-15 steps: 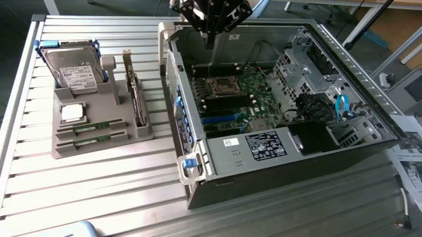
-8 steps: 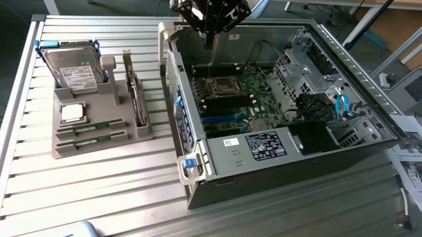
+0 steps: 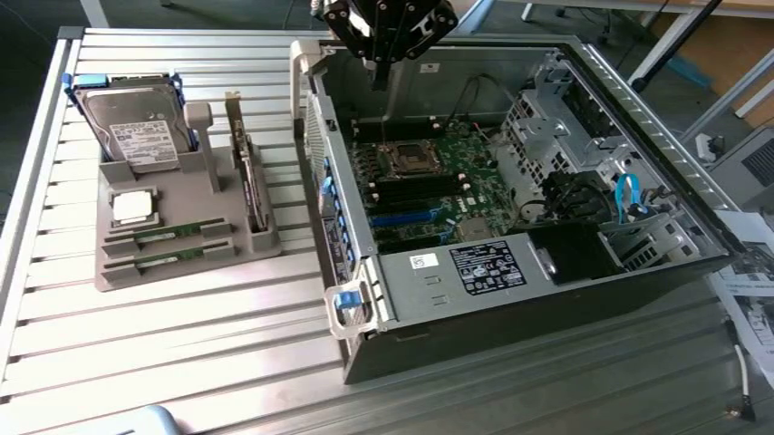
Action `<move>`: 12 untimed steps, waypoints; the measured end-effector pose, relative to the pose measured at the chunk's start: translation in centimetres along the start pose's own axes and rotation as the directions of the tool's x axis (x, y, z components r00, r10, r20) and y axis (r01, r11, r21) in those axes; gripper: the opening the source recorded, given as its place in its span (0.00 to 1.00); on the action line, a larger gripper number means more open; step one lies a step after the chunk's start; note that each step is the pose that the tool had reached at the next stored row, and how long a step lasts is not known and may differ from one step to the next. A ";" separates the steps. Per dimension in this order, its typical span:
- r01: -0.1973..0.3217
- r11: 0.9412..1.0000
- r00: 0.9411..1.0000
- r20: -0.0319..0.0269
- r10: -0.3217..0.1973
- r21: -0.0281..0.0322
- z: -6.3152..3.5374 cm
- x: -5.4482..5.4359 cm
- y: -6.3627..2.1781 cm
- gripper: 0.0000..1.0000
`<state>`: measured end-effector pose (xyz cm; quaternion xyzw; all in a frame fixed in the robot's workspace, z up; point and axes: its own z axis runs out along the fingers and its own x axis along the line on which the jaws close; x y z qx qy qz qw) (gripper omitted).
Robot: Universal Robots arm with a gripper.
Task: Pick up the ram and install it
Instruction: 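Reach for the ram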
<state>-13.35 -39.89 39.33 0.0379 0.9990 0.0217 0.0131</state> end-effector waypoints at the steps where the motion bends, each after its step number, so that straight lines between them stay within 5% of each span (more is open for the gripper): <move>1: 0.000 1.000 1.000 0.000 0.000 0.000 0.00 0.0 0.00 0.10; 12: 0.000 1.000 1.000 0.000 0.000 0.000 -0.01 0.4 -0.03 0.10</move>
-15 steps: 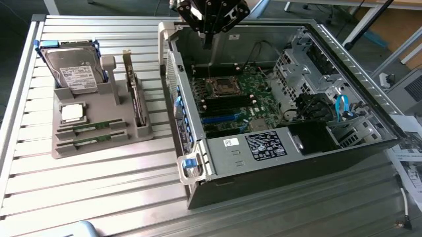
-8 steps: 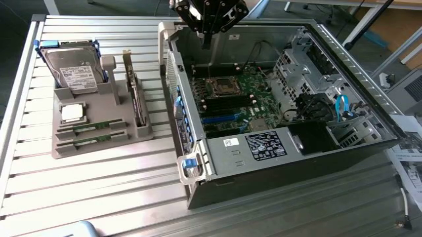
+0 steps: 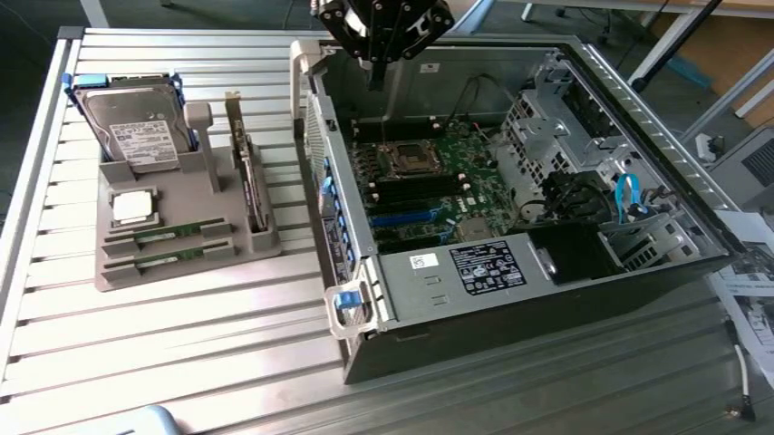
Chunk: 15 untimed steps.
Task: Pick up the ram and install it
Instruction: 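Reach for the ram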
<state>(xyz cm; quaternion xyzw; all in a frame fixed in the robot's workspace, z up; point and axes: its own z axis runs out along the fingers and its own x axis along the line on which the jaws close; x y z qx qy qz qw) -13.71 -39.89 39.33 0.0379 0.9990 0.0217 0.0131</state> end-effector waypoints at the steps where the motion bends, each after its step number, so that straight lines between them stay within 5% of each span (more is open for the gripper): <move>1: 0.000 1.000 1.000 0.000 0.000 0.000 0.00 0.0 0.00 0.10; 15: 0.000 1.000 1.000 0.000 0.000 0.000 -0.01 0.4 -0.04 0.10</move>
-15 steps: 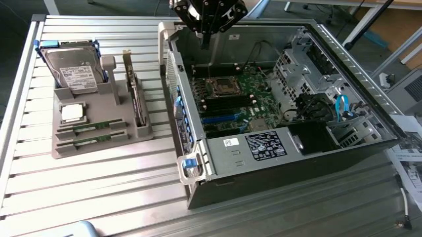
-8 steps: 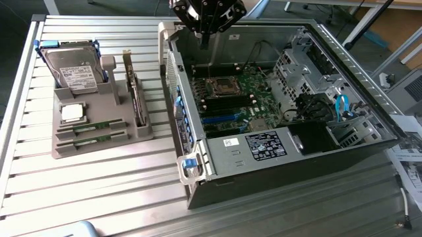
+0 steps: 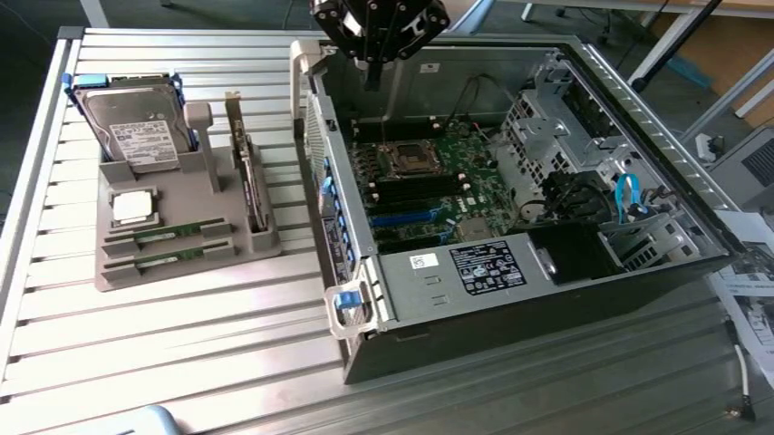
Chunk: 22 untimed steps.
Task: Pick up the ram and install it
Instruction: 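Reach for the ram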
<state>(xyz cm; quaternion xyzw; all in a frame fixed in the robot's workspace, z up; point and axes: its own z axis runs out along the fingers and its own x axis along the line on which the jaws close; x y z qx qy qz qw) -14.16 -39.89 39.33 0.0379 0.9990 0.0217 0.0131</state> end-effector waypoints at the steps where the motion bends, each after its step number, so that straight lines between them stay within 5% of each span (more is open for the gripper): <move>1: 0.000 1.000 1.000 0.000 0.000 0.000 0.00 0.0 0.00 0.10; 22: 0.000 1.000 1.000 0.000 0.000 0.000 -0.02 0.6 -0.05 0.10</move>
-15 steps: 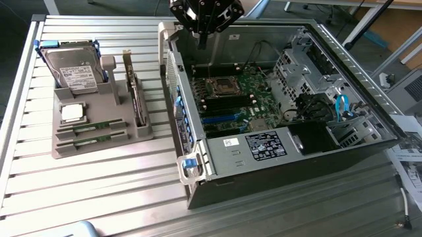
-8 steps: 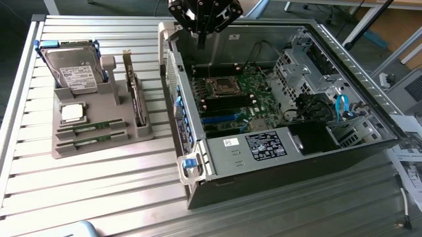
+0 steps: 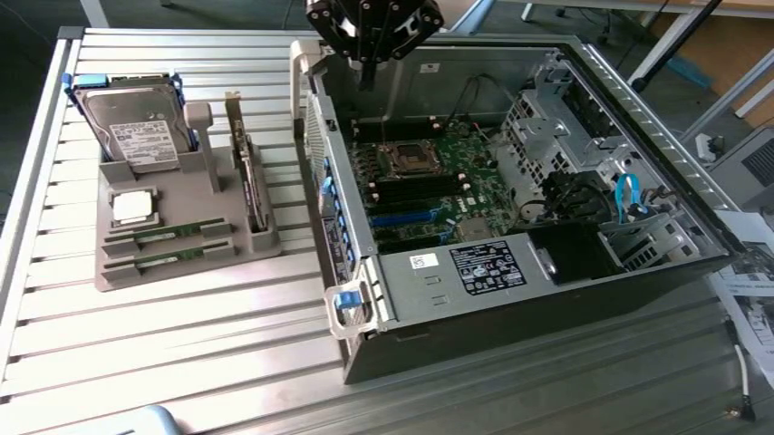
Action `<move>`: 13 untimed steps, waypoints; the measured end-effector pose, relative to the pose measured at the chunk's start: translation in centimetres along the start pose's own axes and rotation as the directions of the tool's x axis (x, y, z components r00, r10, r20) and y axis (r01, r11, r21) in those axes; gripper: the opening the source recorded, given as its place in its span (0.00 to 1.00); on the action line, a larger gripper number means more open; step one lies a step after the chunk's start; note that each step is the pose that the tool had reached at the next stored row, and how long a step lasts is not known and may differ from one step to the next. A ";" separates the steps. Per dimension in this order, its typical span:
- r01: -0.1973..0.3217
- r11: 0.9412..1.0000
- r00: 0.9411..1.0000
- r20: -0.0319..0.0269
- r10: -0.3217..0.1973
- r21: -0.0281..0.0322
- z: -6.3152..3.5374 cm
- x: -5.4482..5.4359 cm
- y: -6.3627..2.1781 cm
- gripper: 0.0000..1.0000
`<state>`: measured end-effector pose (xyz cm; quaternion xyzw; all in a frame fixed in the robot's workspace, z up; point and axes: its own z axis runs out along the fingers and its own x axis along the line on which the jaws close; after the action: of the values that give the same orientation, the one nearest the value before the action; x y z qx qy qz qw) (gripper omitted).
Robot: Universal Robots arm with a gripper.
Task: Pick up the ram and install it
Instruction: 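Reach for the ram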
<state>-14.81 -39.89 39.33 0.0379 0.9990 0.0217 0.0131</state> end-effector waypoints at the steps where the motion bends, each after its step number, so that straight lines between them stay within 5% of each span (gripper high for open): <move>1: 0.000 1.000 1.000 0.000 0.000 0.000 0.00 0.0 0.00 0.10; 13: 0.000 1.000 1.000 0.000 0.000 0.000 -0.02 0.6 -0.04 0.10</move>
<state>-15.36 -39.89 39.33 0.0379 0.9990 0.0217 0.0131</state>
